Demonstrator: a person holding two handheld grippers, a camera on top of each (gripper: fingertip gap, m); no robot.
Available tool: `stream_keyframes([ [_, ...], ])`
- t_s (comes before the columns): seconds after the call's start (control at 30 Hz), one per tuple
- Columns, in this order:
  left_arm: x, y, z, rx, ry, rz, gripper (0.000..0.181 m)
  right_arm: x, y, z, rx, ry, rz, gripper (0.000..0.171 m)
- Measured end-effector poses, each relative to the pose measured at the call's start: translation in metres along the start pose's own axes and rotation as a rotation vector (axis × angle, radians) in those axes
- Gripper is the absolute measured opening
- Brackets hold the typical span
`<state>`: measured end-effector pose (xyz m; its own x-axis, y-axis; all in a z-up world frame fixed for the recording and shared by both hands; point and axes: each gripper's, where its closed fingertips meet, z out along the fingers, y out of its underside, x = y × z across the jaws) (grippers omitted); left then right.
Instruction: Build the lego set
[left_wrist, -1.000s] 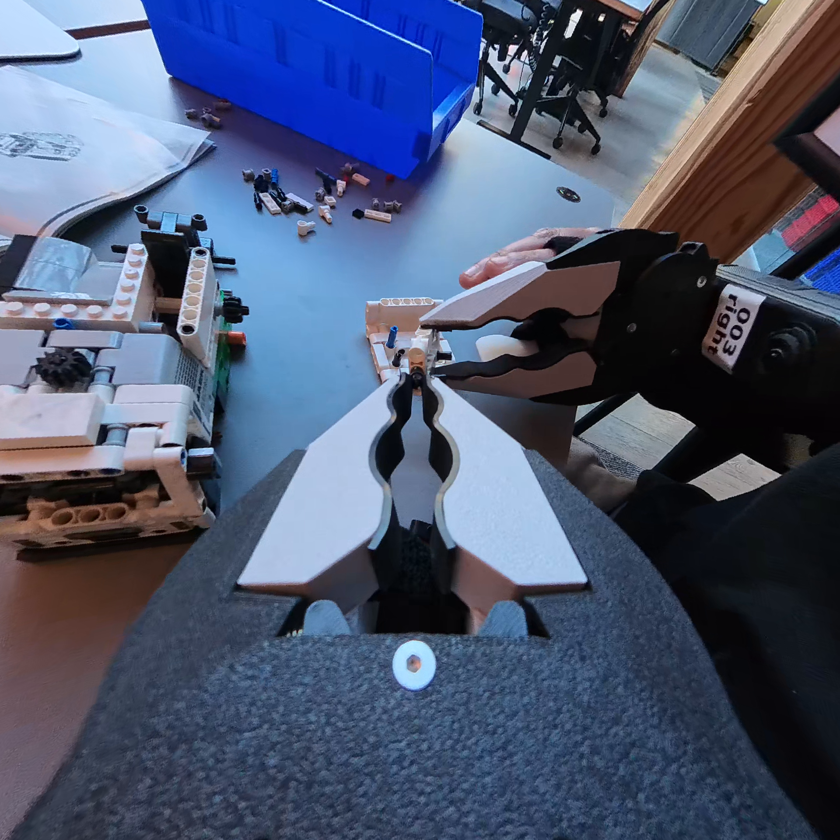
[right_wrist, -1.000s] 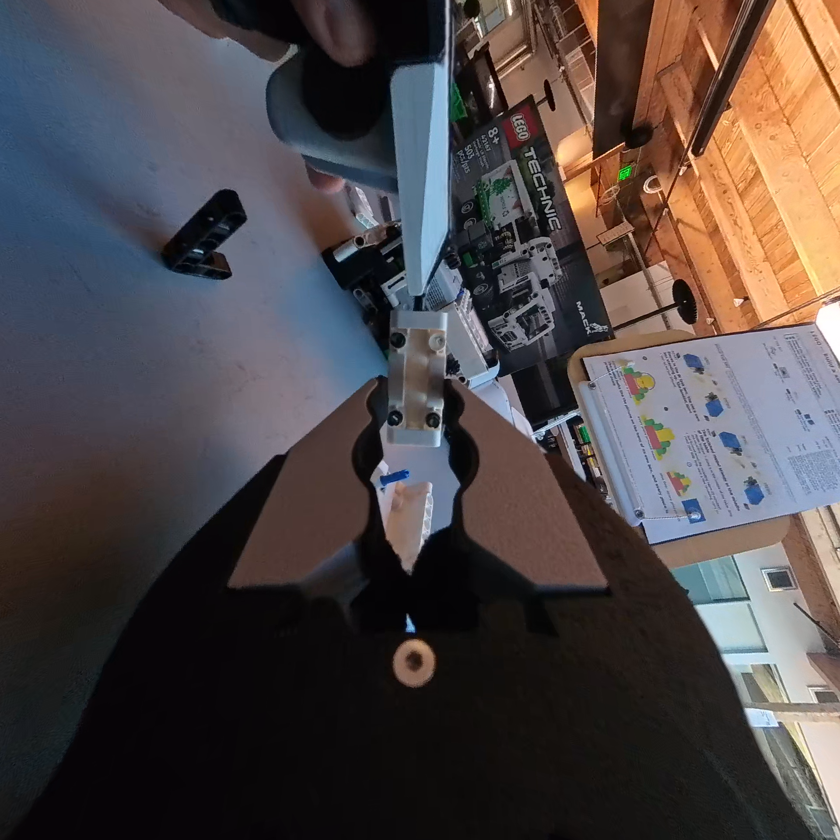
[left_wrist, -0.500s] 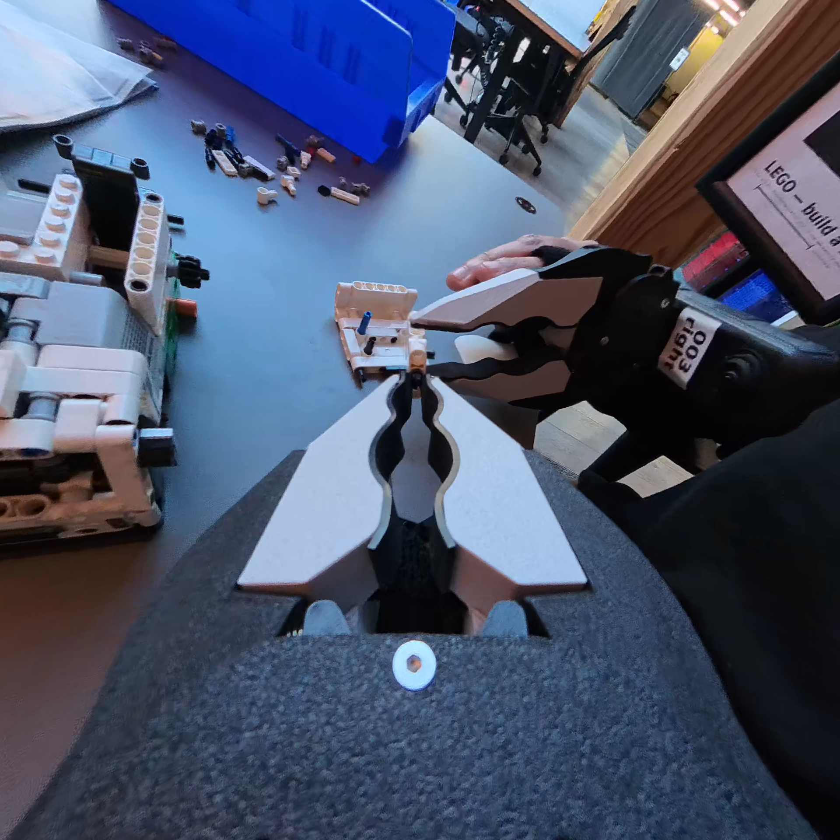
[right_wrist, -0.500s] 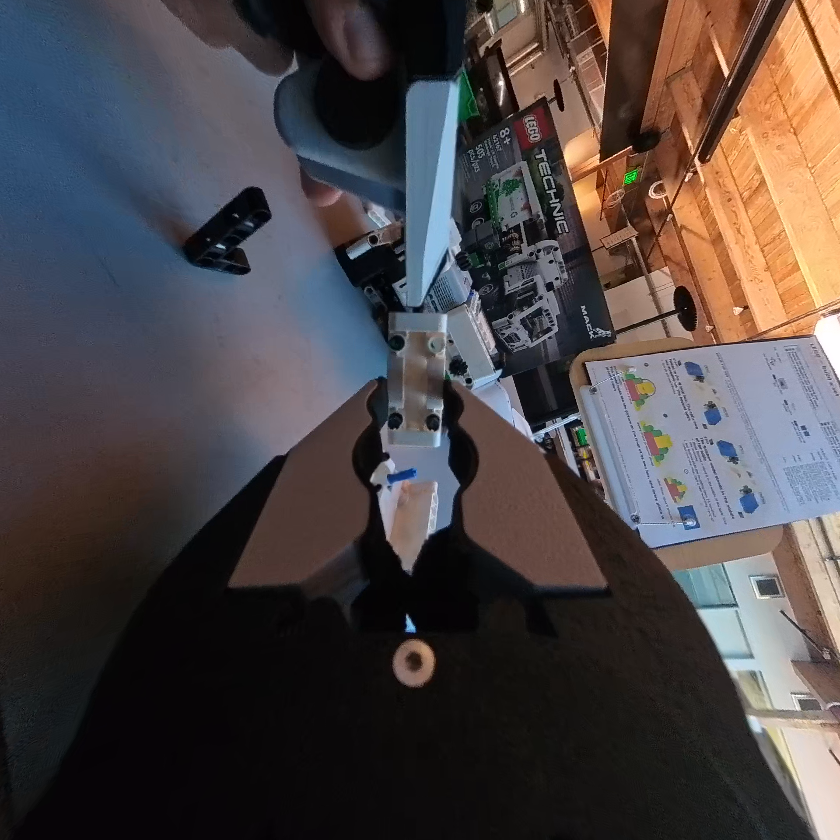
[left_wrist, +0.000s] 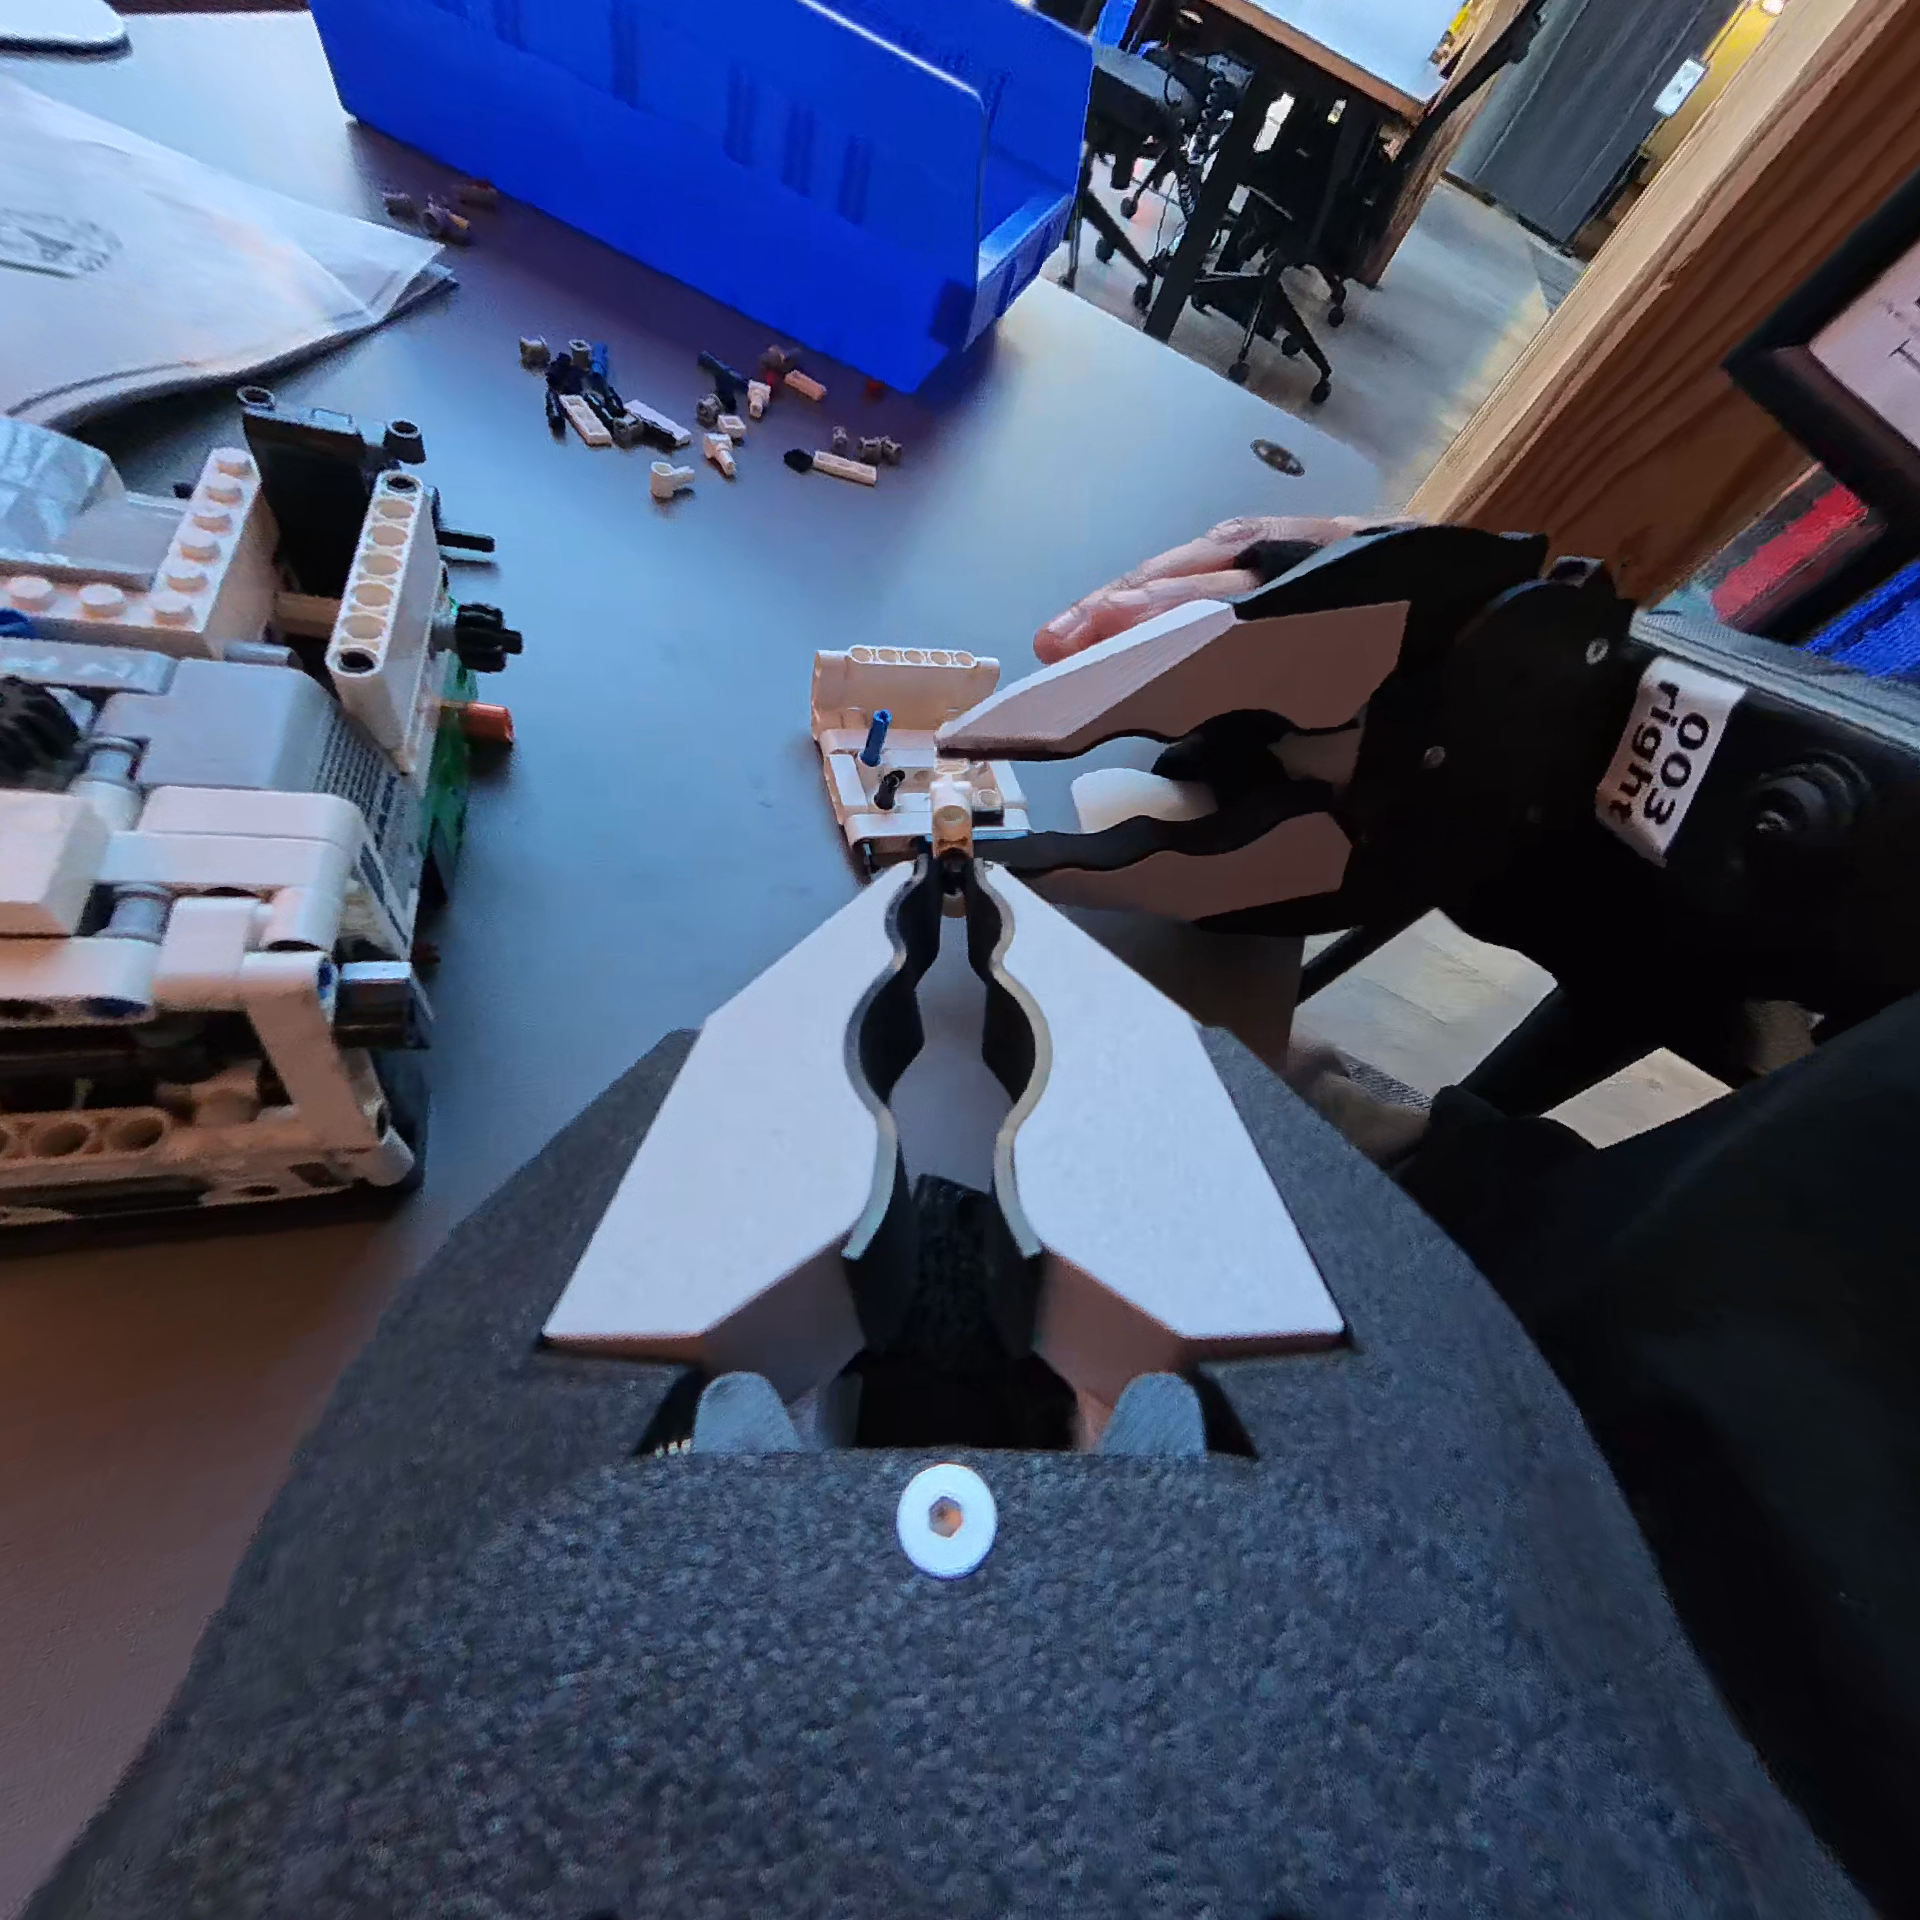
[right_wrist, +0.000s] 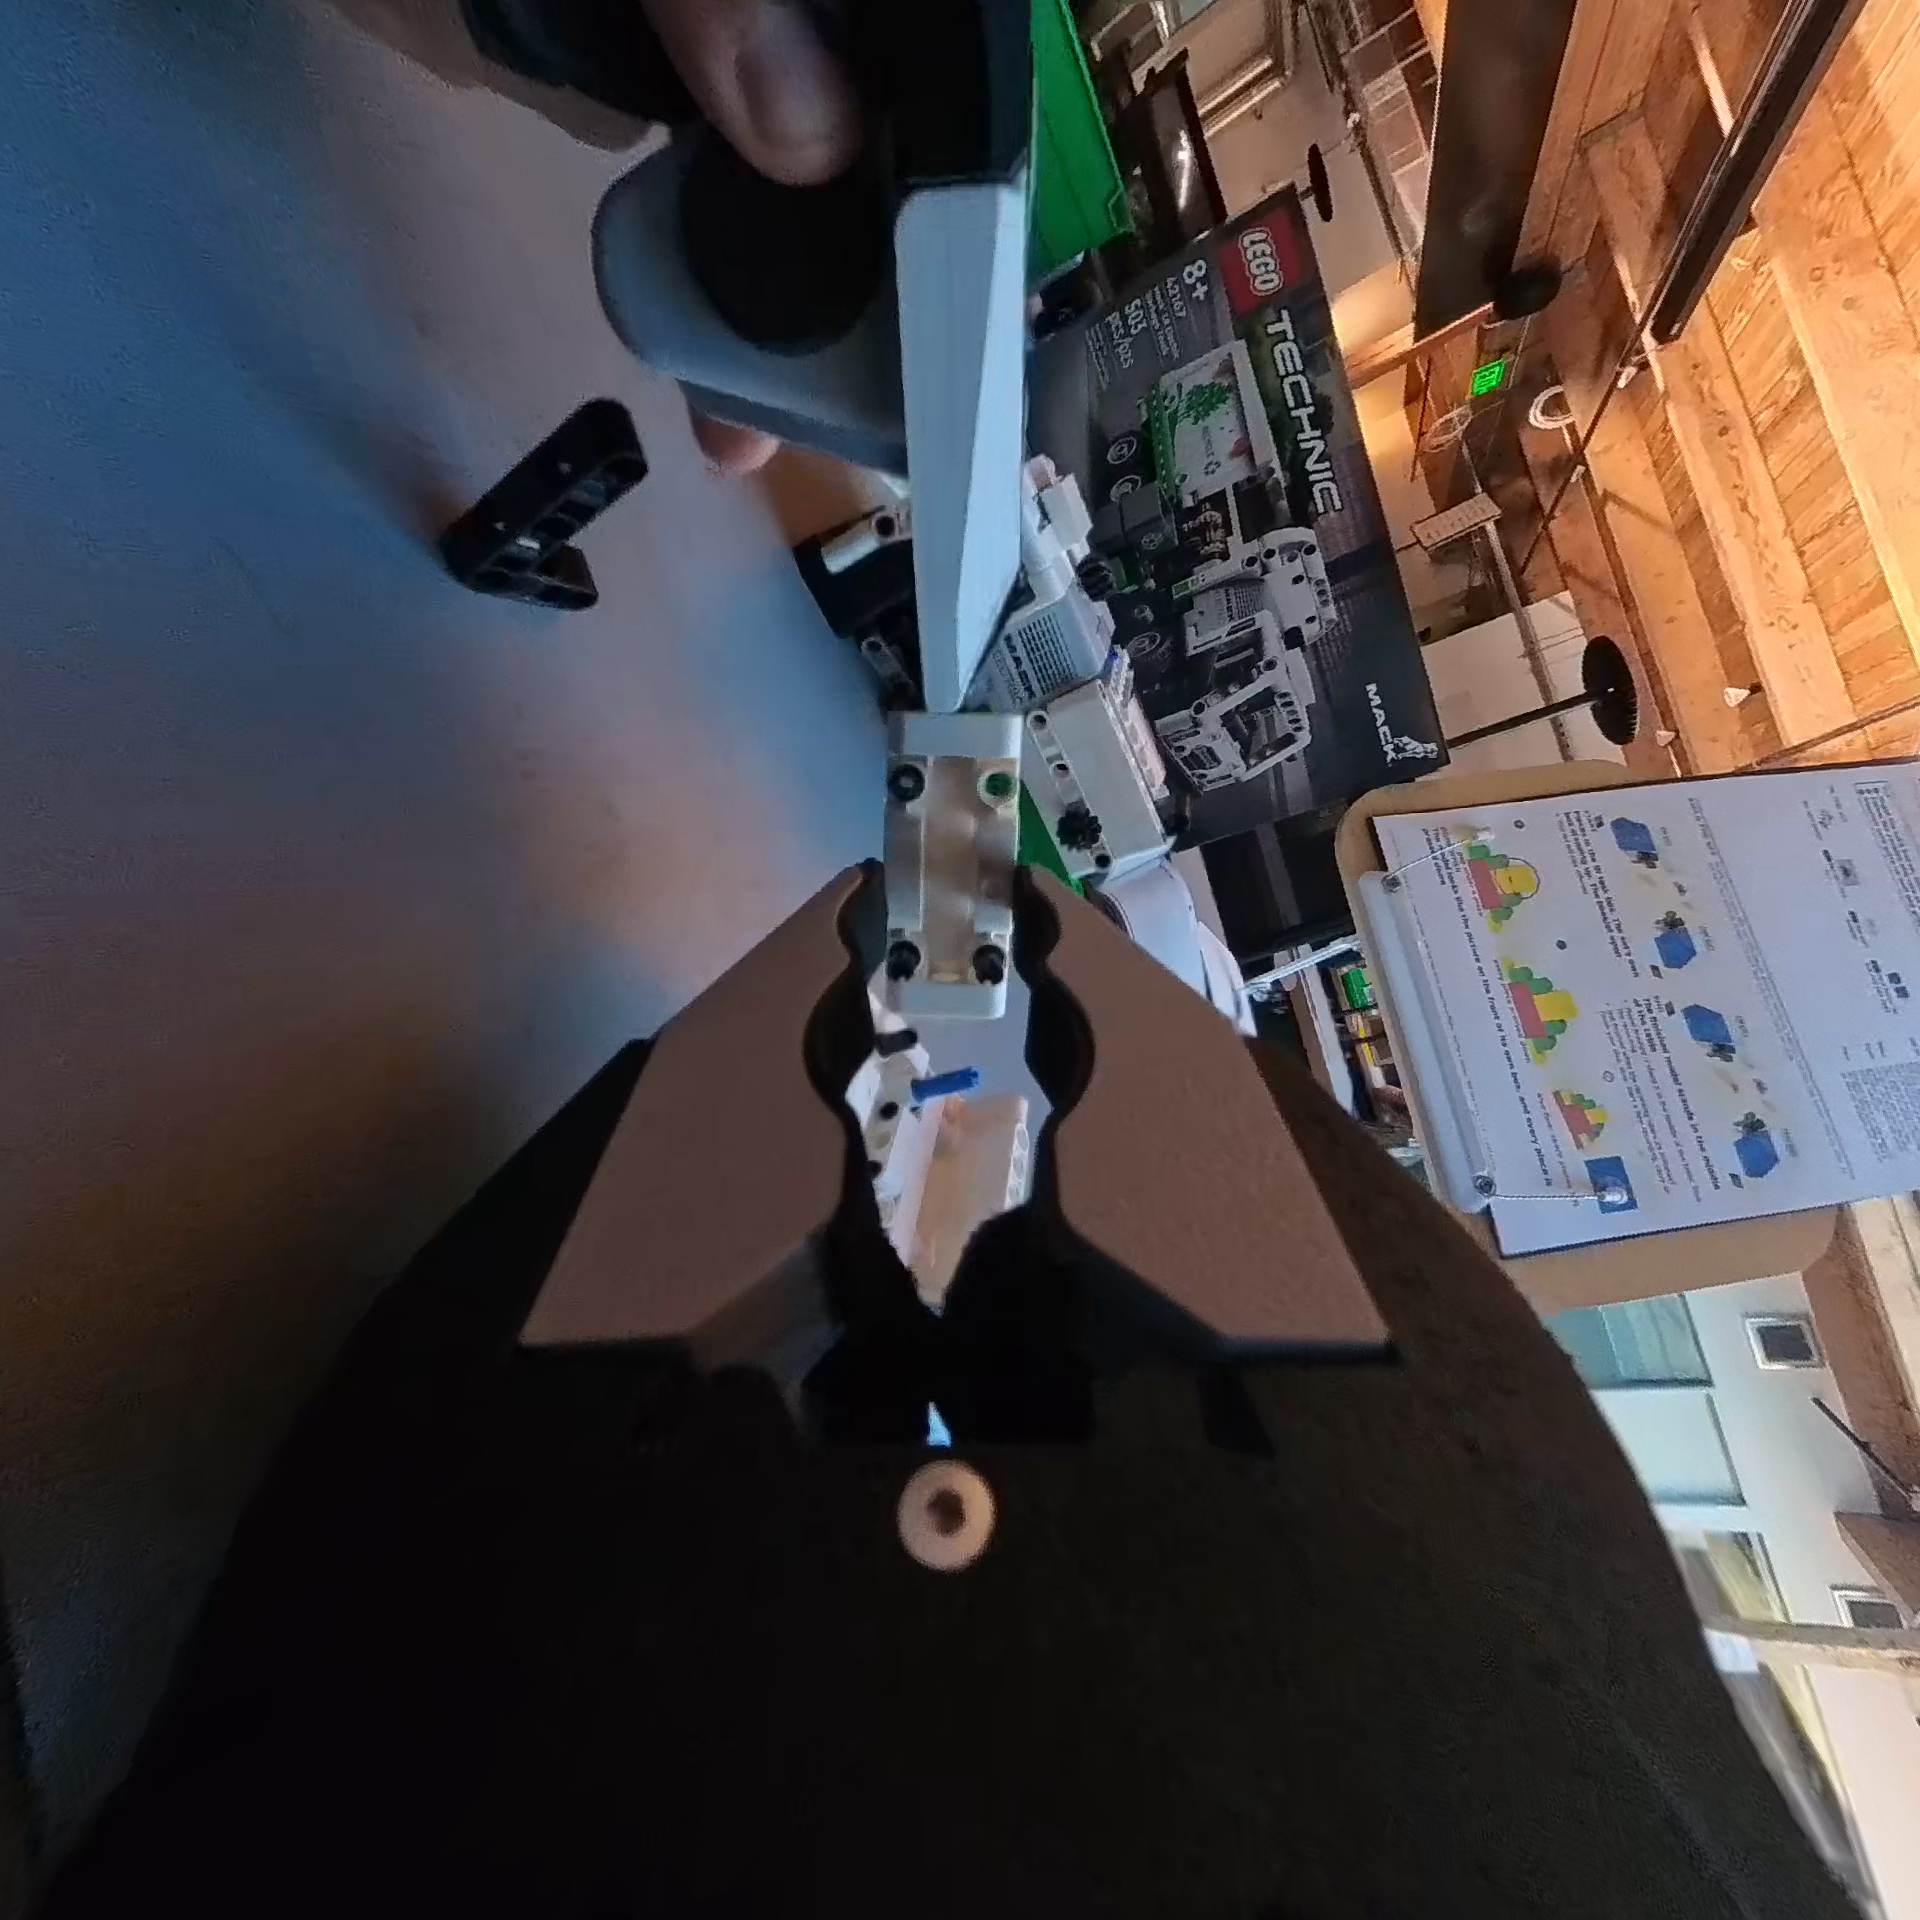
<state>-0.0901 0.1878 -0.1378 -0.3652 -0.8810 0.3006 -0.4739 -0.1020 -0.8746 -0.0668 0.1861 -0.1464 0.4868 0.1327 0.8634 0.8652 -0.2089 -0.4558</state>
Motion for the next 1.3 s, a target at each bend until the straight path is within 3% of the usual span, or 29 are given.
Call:
stream_keyframes([
  [0.23,0.001,-0.003,-0.007,0.006,-0.065,0.104,0.0,0.0,0.004,0.002,-0.019,0.005,-0.013,0.024],
  [0.43,-0.001,-0.003,-0.008,-0.004,-0.085,0.124,0.011,0.0,0.001,0.0,-0.002,0.005,-0.015,0.024],
  [0.53,0.0,-0.002,-0.005,-0.008,-0.078,0.134,0.003,-0.002,-0.001,0.0,0.004,0.0,-0.024,0.024],
  [1.03,-0.001,-0.006,-0.002,0.013,-0.06,0.126,0.0,-0.001,-0.001,0.0,0.0,-0.007,0.005,0.024],
  [1.17,-0.007,-0.006,-0.011,0.034,-0.038,0.081,0.02,0.0,0.002,0.002,-0.015,0.009,-0.01,0.024],
  [1.3,0.005,-0.003,-0.008,0.033,0.08,0.021,0.027,0.0,-0.004,-0.001,0.016,0.012,-0.014,0.024],
])
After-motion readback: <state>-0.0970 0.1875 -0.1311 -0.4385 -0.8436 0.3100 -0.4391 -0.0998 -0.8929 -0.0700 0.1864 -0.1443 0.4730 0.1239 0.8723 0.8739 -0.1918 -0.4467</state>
